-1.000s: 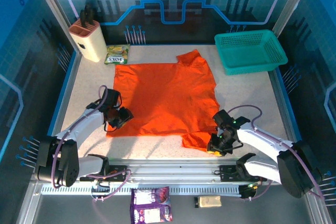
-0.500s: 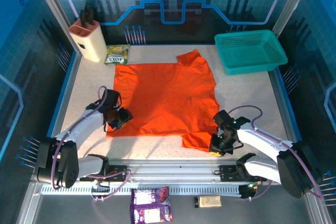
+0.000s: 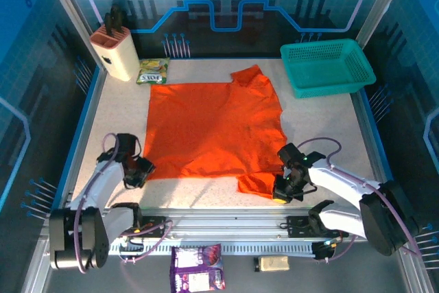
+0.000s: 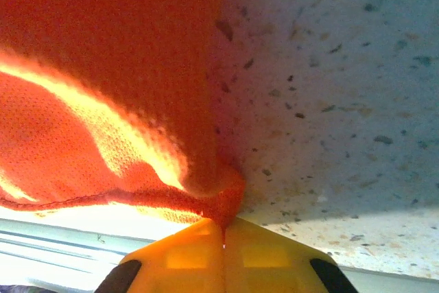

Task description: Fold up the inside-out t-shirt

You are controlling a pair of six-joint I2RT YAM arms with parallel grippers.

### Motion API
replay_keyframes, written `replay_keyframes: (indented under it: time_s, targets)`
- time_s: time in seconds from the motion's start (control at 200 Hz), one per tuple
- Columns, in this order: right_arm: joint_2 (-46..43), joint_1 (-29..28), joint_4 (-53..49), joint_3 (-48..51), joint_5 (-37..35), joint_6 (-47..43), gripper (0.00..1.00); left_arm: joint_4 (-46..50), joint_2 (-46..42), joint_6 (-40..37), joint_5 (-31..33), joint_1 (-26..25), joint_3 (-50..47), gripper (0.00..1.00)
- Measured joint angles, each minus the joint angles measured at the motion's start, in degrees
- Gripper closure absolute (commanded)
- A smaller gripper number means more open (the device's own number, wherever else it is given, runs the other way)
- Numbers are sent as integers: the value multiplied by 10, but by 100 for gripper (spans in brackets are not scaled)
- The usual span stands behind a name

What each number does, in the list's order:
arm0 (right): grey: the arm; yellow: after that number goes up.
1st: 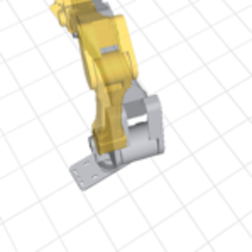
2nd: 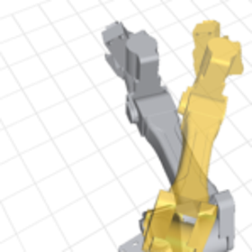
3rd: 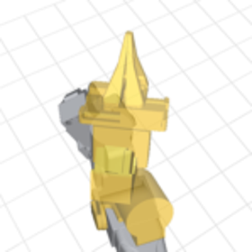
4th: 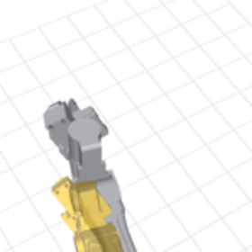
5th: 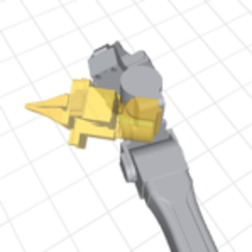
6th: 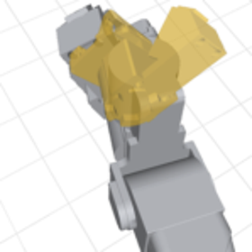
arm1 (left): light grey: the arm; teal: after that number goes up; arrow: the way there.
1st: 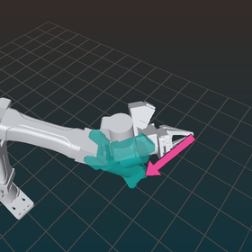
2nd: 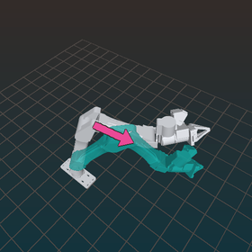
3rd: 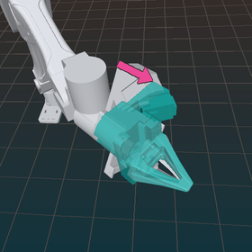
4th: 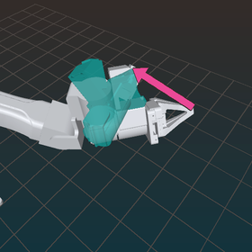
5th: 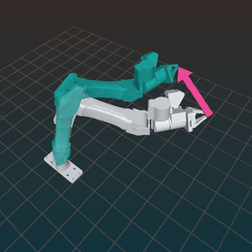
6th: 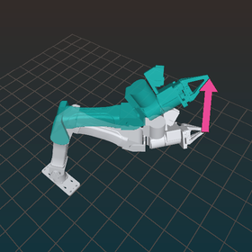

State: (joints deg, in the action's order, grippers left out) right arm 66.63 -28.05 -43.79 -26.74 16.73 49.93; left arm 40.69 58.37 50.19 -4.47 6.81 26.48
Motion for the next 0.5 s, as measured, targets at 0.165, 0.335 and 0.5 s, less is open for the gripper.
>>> replay_keyframes:
  time_s: [0.165, 0.335, 0.5]
  targets:
    - [2, 0, 2, 0, 3, 0, 95, 29, -25, 31, 29, 6, -3, 60]
    - [2, 0, 2, 0, 3, 0, 95, 45, -23, 54, 60, 7, -3, 63]
    - [2, 0, 2, 0, 3, 0, 95, 28, -17, 54, 62, 8, -4, 63]
